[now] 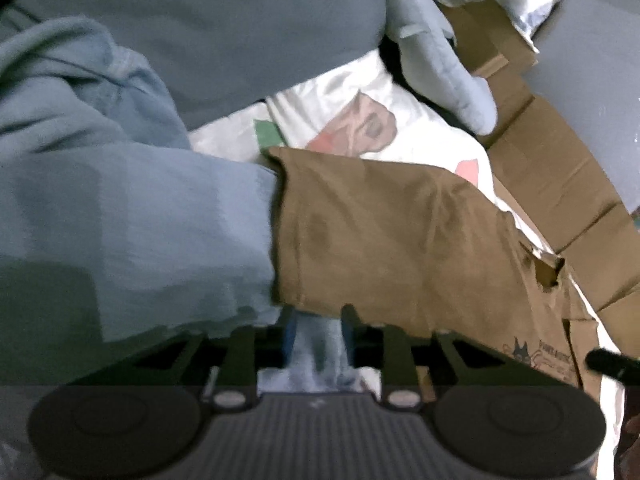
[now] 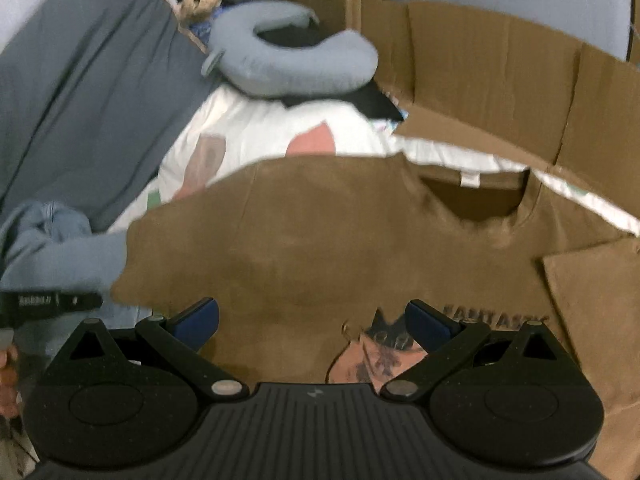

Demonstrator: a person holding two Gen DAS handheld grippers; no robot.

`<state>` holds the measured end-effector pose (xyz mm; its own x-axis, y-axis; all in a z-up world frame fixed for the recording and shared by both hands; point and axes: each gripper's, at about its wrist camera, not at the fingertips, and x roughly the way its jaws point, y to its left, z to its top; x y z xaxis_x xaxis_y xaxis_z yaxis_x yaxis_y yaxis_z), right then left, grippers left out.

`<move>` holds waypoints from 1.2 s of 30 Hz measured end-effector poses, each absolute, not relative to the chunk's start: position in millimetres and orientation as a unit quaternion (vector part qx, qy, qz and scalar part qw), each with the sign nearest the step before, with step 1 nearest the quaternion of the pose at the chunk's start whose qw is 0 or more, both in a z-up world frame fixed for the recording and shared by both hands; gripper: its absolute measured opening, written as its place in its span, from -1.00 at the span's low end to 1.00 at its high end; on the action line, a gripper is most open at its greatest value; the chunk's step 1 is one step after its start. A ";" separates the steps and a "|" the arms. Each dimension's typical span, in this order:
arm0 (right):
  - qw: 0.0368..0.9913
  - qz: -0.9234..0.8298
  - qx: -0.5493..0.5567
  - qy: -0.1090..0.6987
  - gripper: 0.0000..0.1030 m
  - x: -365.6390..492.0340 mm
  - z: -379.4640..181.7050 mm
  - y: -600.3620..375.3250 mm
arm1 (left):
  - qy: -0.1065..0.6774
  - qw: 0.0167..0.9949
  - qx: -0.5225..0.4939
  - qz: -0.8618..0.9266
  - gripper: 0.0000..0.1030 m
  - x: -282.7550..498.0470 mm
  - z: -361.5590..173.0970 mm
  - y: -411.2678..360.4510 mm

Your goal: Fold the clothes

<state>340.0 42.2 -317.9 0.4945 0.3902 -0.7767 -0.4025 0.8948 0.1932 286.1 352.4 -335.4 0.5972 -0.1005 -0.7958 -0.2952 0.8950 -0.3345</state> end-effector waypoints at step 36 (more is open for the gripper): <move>0.841 0.283 0.000 0.462 0.43 338.5 -359.0 69.5 | 0.356 0.864 -0.351 0.062 -0.70 300.1 -370.6 366.7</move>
